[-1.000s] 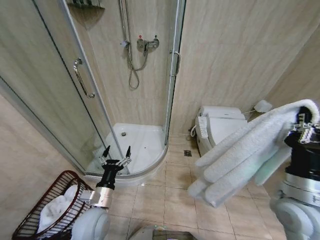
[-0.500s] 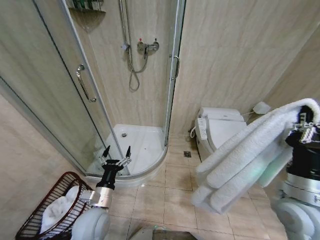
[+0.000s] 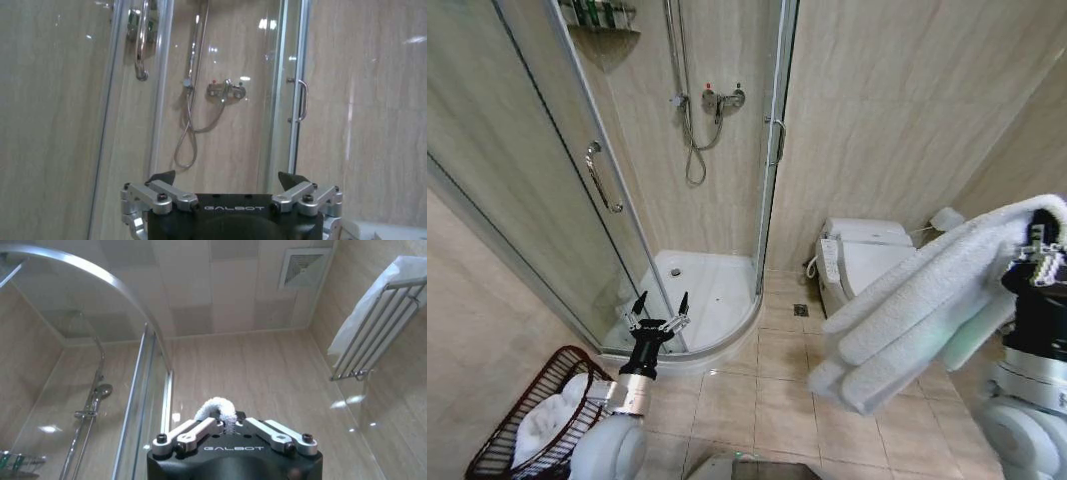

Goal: Discard the used towel into the hamper.

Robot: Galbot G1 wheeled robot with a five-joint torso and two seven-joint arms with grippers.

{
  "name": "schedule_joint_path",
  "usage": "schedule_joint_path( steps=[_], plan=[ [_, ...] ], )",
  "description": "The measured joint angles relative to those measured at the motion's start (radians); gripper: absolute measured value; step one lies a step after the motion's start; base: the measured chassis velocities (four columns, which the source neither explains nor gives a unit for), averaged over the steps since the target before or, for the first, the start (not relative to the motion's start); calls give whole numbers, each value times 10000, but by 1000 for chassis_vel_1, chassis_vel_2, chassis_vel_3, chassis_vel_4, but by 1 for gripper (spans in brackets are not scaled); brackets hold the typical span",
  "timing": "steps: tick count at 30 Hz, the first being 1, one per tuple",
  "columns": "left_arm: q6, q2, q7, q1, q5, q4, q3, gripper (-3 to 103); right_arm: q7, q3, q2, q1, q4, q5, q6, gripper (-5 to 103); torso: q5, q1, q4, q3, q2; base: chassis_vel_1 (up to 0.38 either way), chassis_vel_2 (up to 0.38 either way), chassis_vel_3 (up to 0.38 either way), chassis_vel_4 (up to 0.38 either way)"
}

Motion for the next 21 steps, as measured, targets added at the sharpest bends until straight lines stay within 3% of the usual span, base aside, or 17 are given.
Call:
schedule_joint_path(
  steps=[21],
  plan=[
    [0, 0, 0, 0, 0, 0, 0, 100, 11, -53, -5, -20, 12, -87, 3, 3, 0, 470, 1, 558, 1028, 0, 0, 0, 0]
  ],
)
